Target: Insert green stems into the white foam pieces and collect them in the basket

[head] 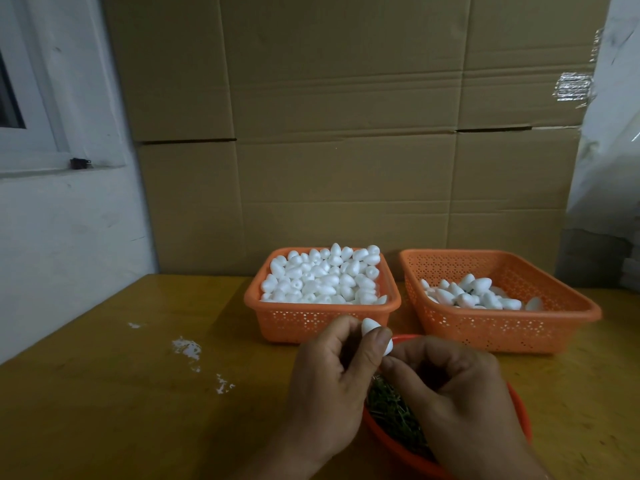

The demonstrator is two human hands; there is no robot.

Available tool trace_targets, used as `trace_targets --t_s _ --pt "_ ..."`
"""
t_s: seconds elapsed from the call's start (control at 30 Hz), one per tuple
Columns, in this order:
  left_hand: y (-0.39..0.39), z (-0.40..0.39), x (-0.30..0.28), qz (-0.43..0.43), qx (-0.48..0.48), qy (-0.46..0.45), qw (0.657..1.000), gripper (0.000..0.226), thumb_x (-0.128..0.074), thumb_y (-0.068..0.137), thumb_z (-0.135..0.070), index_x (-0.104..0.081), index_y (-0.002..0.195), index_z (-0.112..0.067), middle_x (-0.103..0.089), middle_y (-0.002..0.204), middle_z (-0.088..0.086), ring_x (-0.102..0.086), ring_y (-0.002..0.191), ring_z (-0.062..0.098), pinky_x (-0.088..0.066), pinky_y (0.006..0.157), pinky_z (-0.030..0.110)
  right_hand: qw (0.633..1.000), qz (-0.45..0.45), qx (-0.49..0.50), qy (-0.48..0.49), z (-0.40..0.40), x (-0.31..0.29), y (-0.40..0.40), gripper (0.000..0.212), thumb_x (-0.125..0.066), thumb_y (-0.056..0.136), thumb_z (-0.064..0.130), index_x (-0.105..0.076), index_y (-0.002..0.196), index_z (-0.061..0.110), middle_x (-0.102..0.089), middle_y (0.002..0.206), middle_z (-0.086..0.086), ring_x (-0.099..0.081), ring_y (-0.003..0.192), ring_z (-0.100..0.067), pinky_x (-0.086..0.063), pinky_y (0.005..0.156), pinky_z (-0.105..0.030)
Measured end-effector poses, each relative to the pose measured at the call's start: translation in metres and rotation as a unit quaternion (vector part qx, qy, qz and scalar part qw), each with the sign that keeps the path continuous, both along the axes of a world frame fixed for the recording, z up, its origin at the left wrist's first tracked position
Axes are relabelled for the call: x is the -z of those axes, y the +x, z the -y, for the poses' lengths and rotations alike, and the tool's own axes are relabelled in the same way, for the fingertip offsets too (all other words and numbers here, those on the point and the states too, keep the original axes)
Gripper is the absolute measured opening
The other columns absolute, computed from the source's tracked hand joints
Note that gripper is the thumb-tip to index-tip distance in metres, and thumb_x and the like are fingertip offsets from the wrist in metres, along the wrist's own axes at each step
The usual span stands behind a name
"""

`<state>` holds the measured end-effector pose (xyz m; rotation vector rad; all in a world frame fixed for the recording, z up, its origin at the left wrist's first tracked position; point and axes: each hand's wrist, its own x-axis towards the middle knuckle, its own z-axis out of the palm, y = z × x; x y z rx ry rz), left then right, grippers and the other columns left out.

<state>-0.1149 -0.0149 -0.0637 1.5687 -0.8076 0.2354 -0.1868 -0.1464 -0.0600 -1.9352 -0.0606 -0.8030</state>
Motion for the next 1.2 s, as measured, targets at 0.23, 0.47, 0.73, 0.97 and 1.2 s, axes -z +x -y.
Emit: trace_targets --t_s 0.23,0.47,0.73,0.97,1.2 --pt "0.003 -0.004 -0.003 0.057 -0.016 0.02 0.998 0.034 -0.056 0.092 -0.05 -0.061 0.076 -0.02 -0.061 0.063 -0.013 -0.057 0.06 0.002 -0.042 0.056 0.014 0.999 -0.014 -0.022 0.037 -0.004 0.003 0.004 0.012 -0.077 0.083 0.019 -0.077 0.074 0.027 -0.074 0.066 -0.002 -0.071 0.061 -0.02 -0.058 0.06 -0.045" --pt "0.006 -0.004 0.001 0.078 -0.041 0.015 0.996 0.035 -0.057 0.091 -0.048 -0.056 0.07 -0.019 -0.061 0.062 -0.002 -0.057 0.057 0.012 -0.044 0.052 0.023 0.993 -0.074 -0.078 0.053 -0.005 0.003 0.006 0.013 -0.074 0.088 0.017 -0.077 0.076 0.019 -0.074 0.07 -0.012 -0.071 0.069 -0.038 -0.056 0.064 -0.055" --pt "-0.001 -0.002 0.004 0.048 -0.002 0.008 0.999 0.045 -0.038 0.092 -0.068 -0.062 0.103 -0.032 -0.061 0.066 -0.02 -0.055 0.058 -0.004 -0.037 0.054 0.011 0.978 -0.07 -0.096 0.169 0.011 -0.02 0.012 0.015 -0.069 0.088 0.012 -0.079 0.077 0.012 -0.075 0.071 -0.003 -0.06 0.055 0.001 -0.045 0.053 -0.011" --pt "0.004 -0.003 0.01 0.083 -0.039 0.064 0.994 0.045 -0.033 0.095 -0.066 -0.06 0.093 -0.03 -0.054 0.062 -0.012 -0.051 0.056 0.004 -0.036 0.054 0.017 0.974 -0.076 0.076 0.2 0.067 -0.032 0.052 0.017 -0.066 0.094 0.013 -0.074 0.08 0.008 -0.068 0.057 0.007 -0.056 0.045 0.002 -0.044 0.046 -0.018" --pt "0.005 -0.002 0.013 0.11 -0.039 0.097 0.988 0.056 -0.031 0.095 -0.069 -0.063 0.089 -0.023 -0.056 0.065 -0.003 -0.052 0.055 0.007 -0.034 0.053 0.019 0.951 -0.117 0.269 0.096 0.14 -0.03 0.094 0.006 -0.075 0.087 0.028 -0.078 0.091 0.024 -0.073 0.086 0.005 -0.067 0.088 -0.02 -0.057 0.079 -0.043"
